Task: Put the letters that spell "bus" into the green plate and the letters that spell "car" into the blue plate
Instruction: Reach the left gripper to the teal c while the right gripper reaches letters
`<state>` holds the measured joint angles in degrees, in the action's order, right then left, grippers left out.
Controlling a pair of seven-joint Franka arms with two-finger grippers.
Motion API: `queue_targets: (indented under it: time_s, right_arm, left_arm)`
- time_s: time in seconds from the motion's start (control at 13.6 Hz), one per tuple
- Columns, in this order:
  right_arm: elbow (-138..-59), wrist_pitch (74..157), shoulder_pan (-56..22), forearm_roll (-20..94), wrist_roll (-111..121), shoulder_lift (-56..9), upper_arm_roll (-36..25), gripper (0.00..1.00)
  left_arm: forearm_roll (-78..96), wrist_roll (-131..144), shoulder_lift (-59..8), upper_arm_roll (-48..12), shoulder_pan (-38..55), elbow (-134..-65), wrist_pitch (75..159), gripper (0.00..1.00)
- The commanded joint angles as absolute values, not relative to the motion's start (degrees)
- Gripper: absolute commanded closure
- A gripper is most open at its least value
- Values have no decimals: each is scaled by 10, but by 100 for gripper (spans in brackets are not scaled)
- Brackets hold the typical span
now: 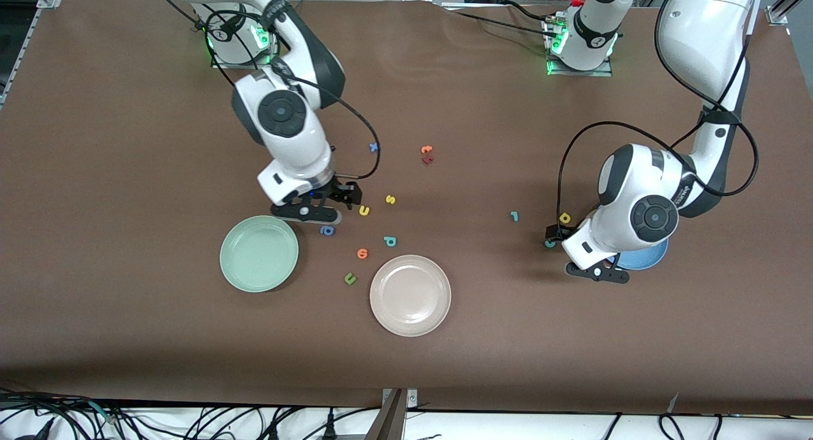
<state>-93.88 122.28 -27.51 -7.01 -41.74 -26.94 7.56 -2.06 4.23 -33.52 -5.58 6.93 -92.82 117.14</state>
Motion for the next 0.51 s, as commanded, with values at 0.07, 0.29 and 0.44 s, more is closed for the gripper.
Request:
queue_targets:
  time_s: [0.07, 0.29, 0.44]
  right_arm:
    - [-931, 1262, -322, -108, -430, -307, 73, 0]
    - [-925, 1358, -340, -119, -503, -355, 62, 1]
    - [-911, 1420, -349, -120, -522, -390, 42, 1]
  left_arm:
    - [-29, 45, -368, -57, 80, -919, 1202, 0]
    - [-28, 39, -388, -57, 76, -925, 1208, 0]
    - [-28, 38, -390, -57, 76, -940, 1226, 0]
